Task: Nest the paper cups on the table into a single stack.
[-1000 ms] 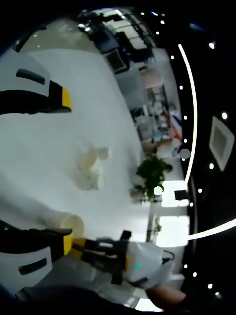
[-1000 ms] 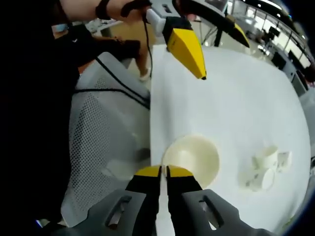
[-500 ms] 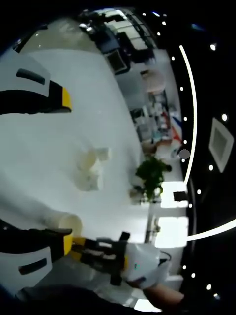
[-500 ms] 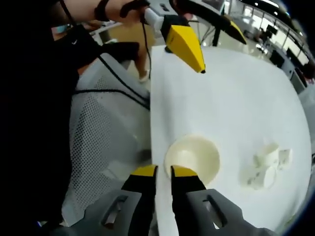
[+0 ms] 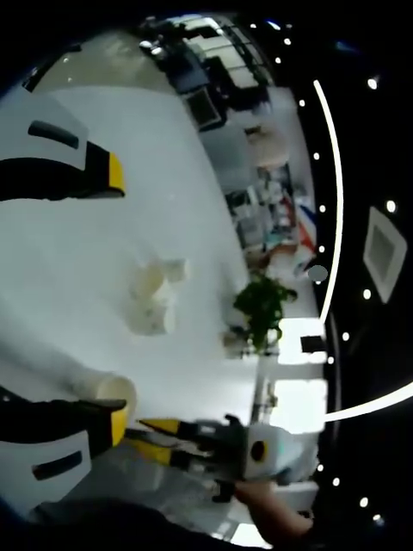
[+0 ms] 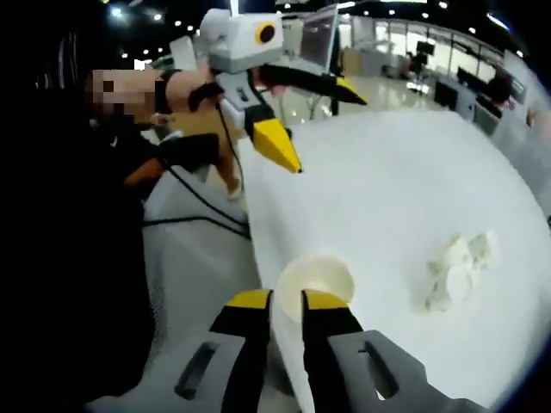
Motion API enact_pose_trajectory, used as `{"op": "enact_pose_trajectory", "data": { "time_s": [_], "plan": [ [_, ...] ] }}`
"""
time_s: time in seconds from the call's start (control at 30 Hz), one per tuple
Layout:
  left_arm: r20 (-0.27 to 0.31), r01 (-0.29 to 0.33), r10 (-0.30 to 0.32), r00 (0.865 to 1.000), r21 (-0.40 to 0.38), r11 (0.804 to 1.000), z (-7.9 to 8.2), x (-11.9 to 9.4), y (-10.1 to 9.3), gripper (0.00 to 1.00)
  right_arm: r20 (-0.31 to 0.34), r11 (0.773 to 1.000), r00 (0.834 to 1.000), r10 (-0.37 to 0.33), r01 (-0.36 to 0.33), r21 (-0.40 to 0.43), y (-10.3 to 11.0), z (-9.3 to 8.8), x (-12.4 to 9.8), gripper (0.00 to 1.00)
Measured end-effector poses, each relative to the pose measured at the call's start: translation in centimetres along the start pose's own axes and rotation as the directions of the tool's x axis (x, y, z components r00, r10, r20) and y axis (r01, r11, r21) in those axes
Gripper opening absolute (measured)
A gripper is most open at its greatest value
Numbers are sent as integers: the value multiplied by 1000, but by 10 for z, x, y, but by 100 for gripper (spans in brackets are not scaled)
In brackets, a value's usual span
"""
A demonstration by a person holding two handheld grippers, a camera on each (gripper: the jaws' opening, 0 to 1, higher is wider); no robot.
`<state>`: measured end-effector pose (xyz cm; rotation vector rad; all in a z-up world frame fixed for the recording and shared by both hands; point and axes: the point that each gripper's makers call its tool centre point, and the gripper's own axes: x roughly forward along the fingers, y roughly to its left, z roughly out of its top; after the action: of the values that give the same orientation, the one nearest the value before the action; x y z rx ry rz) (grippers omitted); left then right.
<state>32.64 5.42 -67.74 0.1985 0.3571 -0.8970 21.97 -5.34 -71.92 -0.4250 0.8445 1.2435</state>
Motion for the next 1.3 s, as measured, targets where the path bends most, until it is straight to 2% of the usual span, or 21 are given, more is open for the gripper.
{"op": "enact_pose_trajectory", "data": {
  "time_s": [0.1,0.17,0.27,0.37,0.5,0.6,0.73,1.1,1.3],
  "plan": [
    [-4,-1,1,1000,-6,1000,-2,0,-1,95,62,999,998,-21,19,29,-2,3,-7,10],
    [-7,0,0,1000,-3,1000,-3,-1,-1,95,133,999,990,-38,34,36,-3,12,-12,10],
    [1,4,-4,1000,-4,1000,-4,-1,-3,96,178,996,981,-72,61,64,-8,15,-21,10],
    [14,8,-8,1000,11,1000,-1,-2,-4,94,180,992,977,-110,95,88,-17,11,-28,11],
    [-5,8,-8,1000,0,1000,-3,-2,-4,95,262,974,947,-185,141,176,-35,16,-42,11],
    [-6,6,-6,1000,-5,1000,-4,-2,-3,95,325,959,911,-254,195,205,-47,21,-56,11],
    [-13,4,-4,1000,-14,1000,-8,-3,-2,94,328,944,894,-307,241,226,-57,15,-63,12],
    [-19,1,-1,1000,-23,1000,-9,-5,-2,93,303,902,873,-382,282,325,-74,-16,-72,18],
    [-25,8,-9,1000,-19,1000,-8,-4,-3,93,298,884,859,-417,308,351,-82,-24,-78,21]
  ]
}}
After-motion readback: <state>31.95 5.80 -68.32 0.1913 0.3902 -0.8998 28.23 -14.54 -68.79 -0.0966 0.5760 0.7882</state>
